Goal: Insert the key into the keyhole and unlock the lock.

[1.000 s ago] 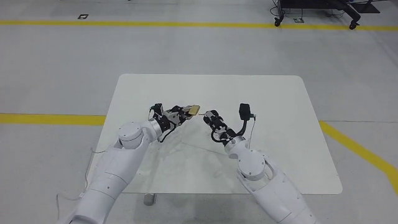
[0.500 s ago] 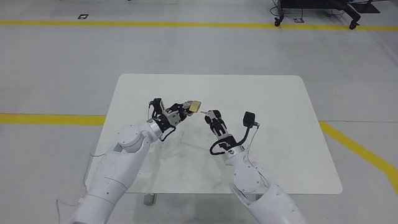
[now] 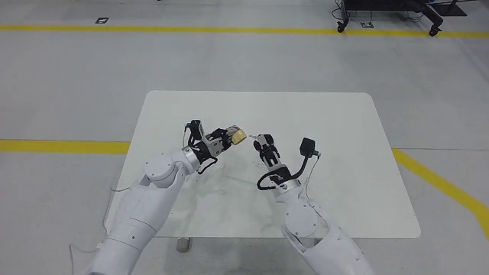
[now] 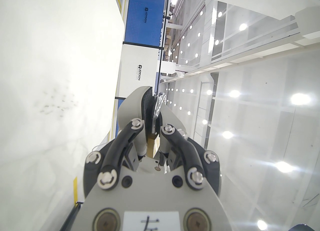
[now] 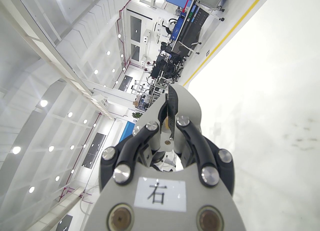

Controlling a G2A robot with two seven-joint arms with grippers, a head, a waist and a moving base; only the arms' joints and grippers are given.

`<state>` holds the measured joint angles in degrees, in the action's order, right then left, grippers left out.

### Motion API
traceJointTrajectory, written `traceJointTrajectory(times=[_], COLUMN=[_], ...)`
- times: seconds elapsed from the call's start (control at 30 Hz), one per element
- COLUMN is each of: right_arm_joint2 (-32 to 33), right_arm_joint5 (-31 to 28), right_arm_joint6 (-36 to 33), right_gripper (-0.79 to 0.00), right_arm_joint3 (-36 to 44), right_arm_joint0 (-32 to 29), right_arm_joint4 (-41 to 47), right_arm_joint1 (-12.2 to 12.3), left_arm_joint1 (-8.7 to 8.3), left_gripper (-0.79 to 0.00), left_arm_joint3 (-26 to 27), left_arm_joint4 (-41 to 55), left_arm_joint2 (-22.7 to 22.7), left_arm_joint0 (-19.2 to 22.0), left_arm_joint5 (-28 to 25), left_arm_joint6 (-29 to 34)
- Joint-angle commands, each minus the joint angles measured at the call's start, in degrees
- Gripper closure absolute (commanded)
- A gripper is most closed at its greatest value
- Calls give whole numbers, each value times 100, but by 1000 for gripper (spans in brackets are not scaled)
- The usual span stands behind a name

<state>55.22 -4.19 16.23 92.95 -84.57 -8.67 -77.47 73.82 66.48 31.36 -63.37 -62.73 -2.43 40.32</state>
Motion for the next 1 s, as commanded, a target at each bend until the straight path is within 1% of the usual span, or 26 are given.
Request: traceJointTrajectory(times=[0.0, 0.13, 0.4, 0.97], right_arm_joint2=[-13, -63, -250, -312], right_arm_joint5=[8, 4, 169, 398], right_arm_joint6=[3, 98, 595, 684], right_gripper=[0, 0, 0, 0], right_arm_joint3=[-17, -16, -115, -329], right_arm_joint0=[-1, -21, -17, 77], right_arm_joint4=[-44, -198, -401, -478], right_arm_joint1=[-12, -43, -160, -327], left_arm_joint1=[4, 23, 86, 114], left_gripper=[0, 0, 0, 0], left_arm_joint3=[-4, -7, 120, 130], left_arm_joint4=[-17, 53, 80, 7], left_arm_joint2=[9, -11, 110, 107], left_arm_joint0=[1, -28, -107, -118], left_arm_joint5=[3, 49, 104, 117], left_arm_joint6=[-14, -278, -666, -646])
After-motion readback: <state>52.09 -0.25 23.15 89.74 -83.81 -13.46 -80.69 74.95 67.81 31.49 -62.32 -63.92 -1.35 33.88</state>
